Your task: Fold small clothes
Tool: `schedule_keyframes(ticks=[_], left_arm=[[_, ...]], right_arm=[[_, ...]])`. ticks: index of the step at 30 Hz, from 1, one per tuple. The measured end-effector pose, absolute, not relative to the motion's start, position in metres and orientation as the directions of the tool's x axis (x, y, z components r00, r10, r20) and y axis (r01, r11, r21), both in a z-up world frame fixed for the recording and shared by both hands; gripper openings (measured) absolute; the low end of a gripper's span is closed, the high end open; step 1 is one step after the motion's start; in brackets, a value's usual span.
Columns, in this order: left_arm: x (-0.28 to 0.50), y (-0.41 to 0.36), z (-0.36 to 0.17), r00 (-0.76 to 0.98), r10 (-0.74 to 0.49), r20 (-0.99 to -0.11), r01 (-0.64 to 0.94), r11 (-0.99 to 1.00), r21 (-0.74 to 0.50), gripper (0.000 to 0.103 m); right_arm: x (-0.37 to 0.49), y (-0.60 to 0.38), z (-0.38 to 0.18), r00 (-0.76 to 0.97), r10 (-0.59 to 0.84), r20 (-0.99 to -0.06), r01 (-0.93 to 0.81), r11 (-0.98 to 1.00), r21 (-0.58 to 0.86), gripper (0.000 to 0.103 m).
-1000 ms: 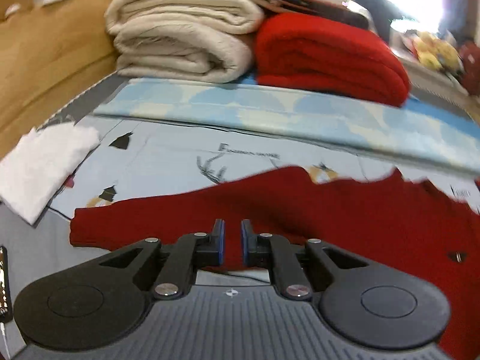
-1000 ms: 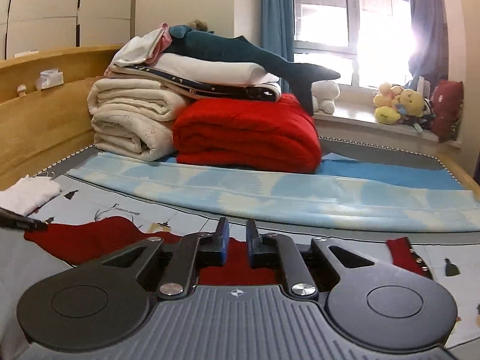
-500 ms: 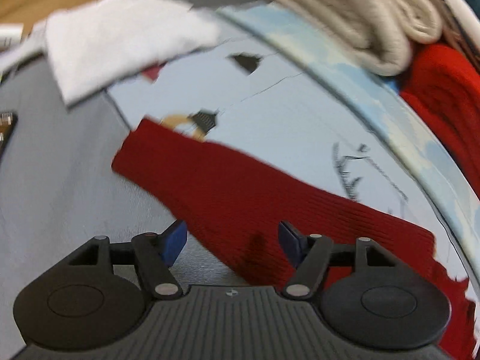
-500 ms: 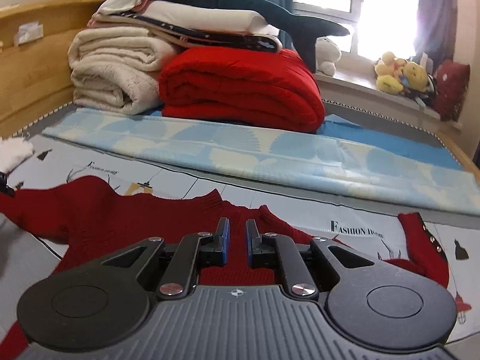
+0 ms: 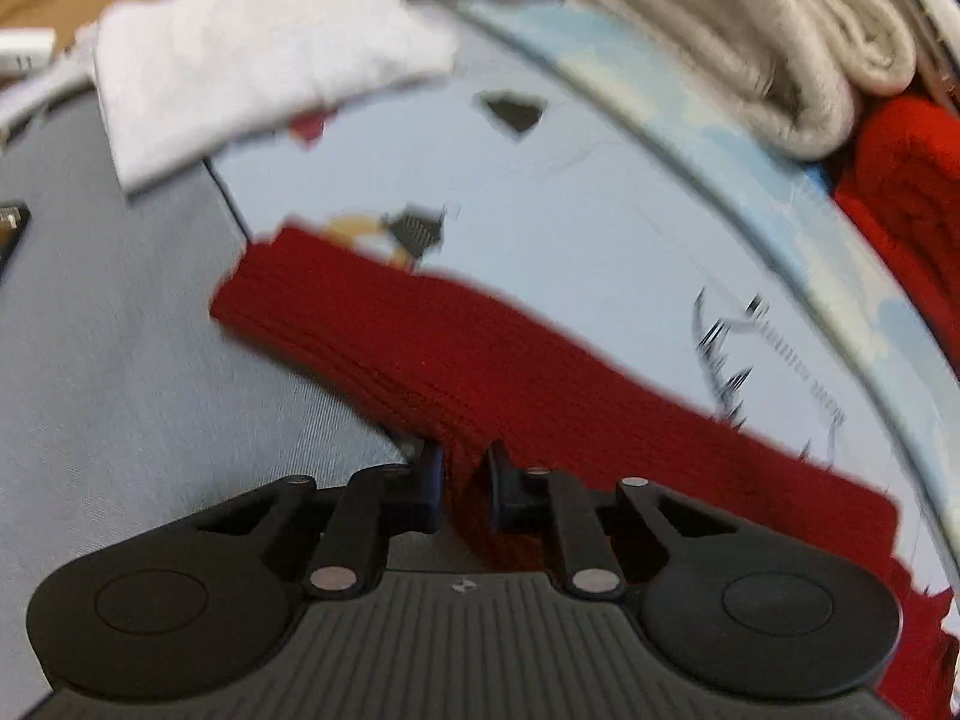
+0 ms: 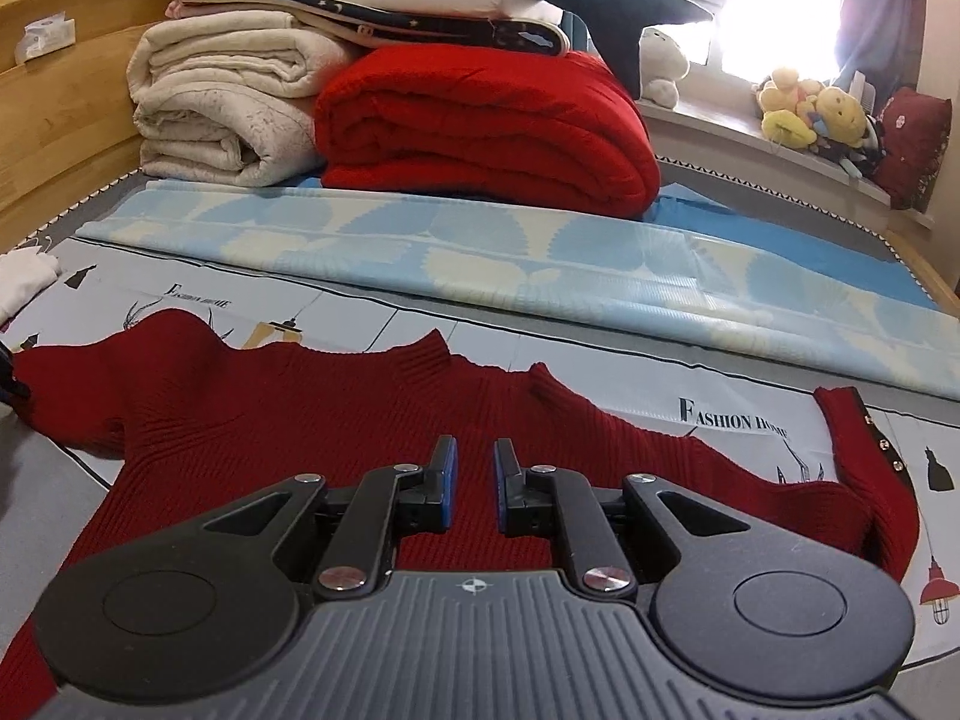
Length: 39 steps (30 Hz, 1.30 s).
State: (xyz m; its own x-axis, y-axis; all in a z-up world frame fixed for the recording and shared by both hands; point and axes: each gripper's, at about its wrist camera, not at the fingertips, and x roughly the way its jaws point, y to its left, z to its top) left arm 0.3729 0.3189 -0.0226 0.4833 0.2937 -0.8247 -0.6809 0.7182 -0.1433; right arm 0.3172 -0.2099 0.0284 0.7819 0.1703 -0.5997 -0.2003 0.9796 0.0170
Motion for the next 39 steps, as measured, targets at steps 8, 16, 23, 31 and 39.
schedule_keyframes(ticks=[8,16,23,31,39], left_arm=[[0.372,0.206,0.080,0.753,0.180,-0.633,-0.418,0.874,-0.248,0.013],[0.368,0.041,0.072,0.670,-0.290,-0.684,0.021,0.928,-0.373,0.013],[0.375,-0.003,0.046,0.521,-0.348,-0.780,0.091,0.931,-0.354,0.043],[0.405,0.074,0.048,0.568,-0.193,-0.800,-0.154,0.930,-0.333,0.043],[0.415,0.132,0.056,0.582,-0.139,-0.801,-0.291,0.884,-0.365,0.043]], right_arm=[[0.323,-0.214,0.028,0.775,0.149,-0.614,-0.159,0.987,0.039,0.013],[0.331,-0.229,0.022,0.763,0.088,-0.641,-0.068,0.996,0.055,0.013],[0.340,-0.256,0.019,0.753,0.033,-0.657,0.035,0.995,0.091,0.016],[0.352,-0.269,0.007,0.710,0.084,-0.699,0.088,0.974,0.207,0.020],[0.370,-0.281,-0.046,0.589,0.238,-0.772,0.217,0.874,0.435,0.044]])
